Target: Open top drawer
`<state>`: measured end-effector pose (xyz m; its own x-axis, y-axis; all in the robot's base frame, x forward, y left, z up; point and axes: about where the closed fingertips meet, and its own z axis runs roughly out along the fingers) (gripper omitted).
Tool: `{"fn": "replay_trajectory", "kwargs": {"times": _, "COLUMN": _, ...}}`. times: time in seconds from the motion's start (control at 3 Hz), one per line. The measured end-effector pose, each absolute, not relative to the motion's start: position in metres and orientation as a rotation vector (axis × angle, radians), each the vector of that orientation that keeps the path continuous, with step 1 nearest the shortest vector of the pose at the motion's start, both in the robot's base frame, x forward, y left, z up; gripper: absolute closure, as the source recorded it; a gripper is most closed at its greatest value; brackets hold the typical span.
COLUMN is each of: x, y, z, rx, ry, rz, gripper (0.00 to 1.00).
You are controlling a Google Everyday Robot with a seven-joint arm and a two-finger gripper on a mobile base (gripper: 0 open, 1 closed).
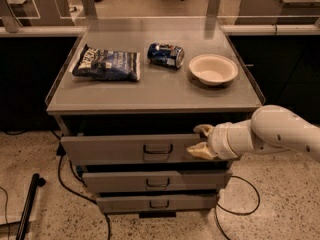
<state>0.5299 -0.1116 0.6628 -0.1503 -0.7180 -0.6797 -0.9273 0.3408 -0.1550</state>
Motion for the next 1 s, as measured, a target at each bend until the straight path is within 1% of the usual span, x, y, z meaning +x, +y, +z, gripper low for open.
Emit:
{"fn": "replay_trajectory", "kwargs": {"times": 0.33, "x": 0.5301, "y": -0.1119, "z": 0.6716, "rx": -1.438, "ry": 1.930, "rz": 0.395, "gripper": 0.88}}
{"fn": "replay_trajectory", "kwargs": {"times": 0.67, "x": 0.5301, "y": -0.1121, "z": 0.6792, "rx": -1.438, "ry": 1.930, "rz": 0.395, "gripper": 1.00}}
{"fn": "replay_trajectory", "kwargs": {"times": 1.0, "x": 0.5284, "y": -0.1146, "z": 0.6800, "rx": -1.436, "ry": 1.932, "rz": 0.396, "gripper": 1.00}}
